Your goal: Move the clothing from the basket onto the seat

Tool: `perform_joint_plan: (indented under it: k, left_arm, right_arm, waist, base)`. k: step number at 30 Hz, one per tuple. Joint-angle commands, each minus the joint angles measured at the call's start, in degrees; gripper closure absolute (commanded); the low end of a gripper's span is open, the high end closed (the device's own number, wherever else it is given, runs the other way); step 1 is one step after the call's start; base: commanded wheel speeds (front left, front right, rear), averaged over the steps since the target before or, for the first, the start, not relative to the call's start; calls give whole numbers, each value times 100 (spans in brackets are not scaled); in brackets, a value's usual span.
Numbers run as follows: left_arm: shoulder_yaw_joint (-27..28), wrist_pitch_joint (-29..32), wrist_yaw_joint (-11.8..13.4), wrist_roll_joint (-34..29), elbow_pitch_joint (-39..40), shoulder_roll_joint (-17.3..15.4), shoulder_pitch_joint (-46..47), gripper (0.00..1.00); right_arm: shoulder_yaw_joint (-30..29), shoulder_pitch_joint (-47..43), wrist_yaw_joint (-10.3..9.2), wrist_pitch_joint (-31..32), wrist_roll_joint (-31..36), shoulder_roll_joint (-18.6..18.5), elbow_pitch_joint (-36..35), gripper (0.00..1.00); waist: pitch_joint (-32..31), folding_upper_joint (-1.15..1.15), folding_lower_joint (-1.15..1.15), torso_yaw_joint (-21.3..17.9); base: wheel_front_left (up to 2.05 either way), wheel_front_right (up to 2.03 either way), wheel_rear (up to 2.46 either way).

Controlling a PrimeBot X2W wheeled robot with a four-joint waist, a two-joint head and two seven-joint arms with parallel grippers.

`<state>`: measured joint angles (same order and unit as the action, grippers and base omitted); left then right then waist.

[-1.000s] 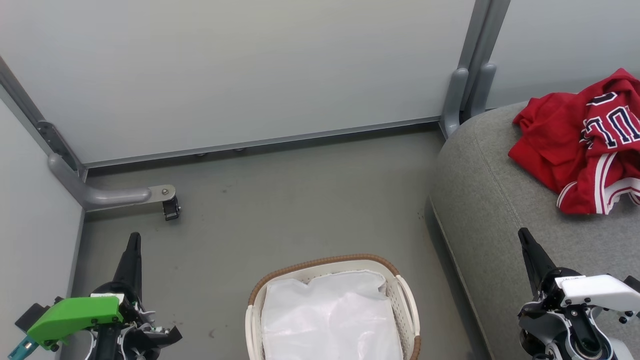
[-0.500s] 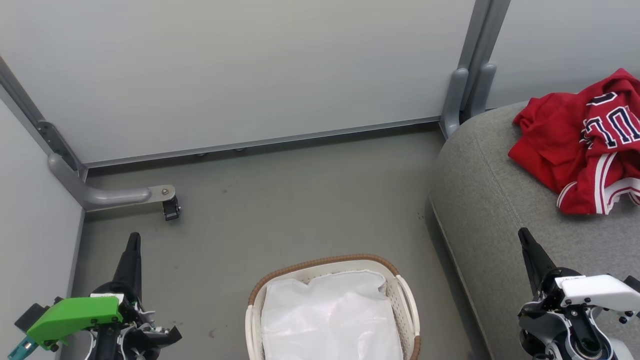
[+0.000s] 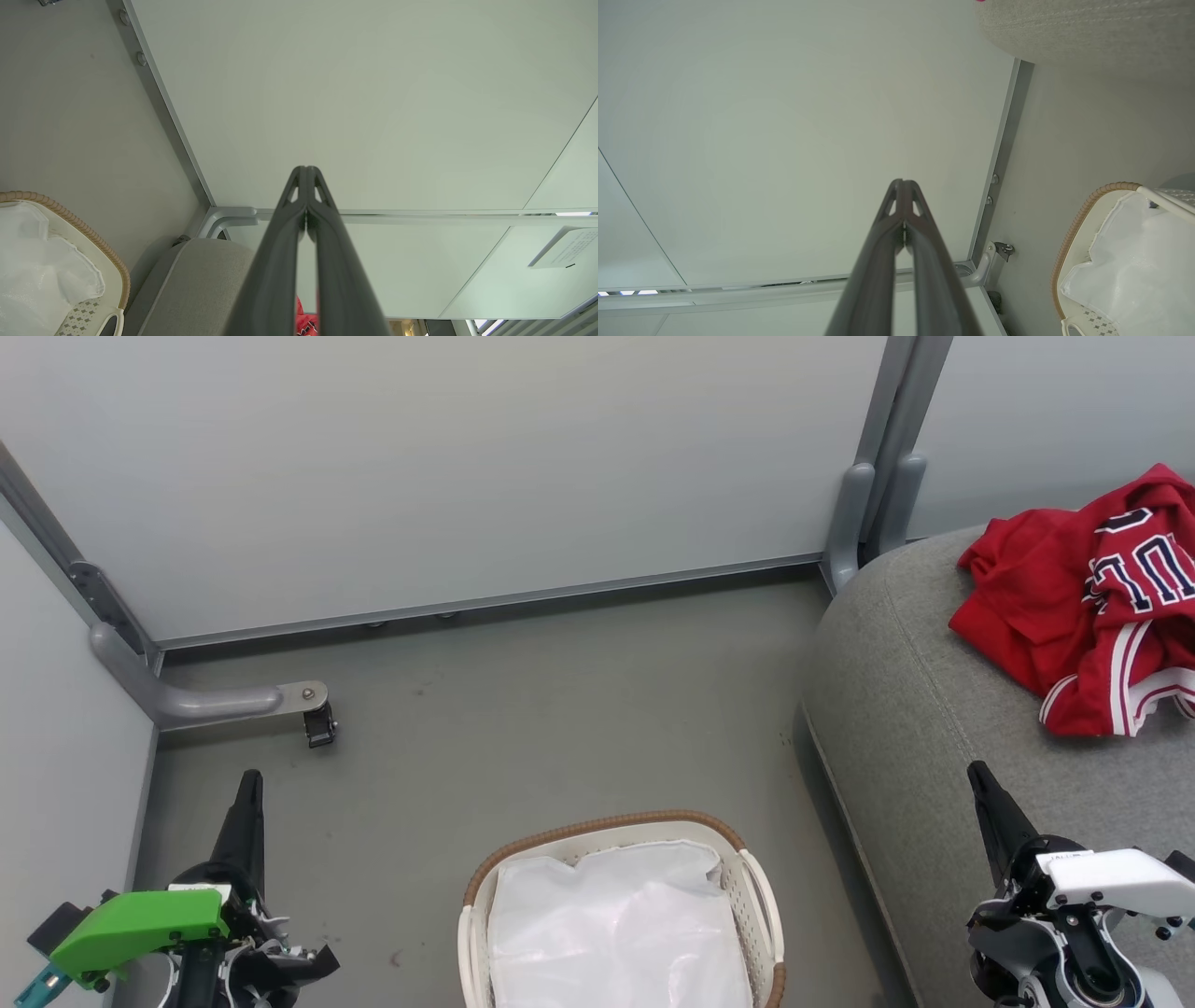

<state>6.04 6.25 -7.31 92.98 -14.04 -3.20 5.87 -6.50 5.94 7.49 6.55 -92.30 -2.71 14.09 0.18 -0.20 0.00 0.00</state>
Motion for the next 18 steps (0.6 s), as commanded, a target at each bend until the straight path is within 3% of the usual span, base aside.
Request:
perform_joint_plan:
  k: [1, 18]
  left_arm:
    - [24, 12, -32, -43, 8, -3, 60, 100]
    - [34, 19, -33, -40, 7, 6, 62, 100]
  right_arm:
    - [-12, 50, 0, 17, -22, -32, -15, 100]
    - [-12, 50, 0, 16, -22, -32, -15, 100]
  waist:
    - [0, 20, 0, 0]
    - [0, 20, 0, 0]
  base:
    - [0, 0, 0]
    - [0, 0, 0]
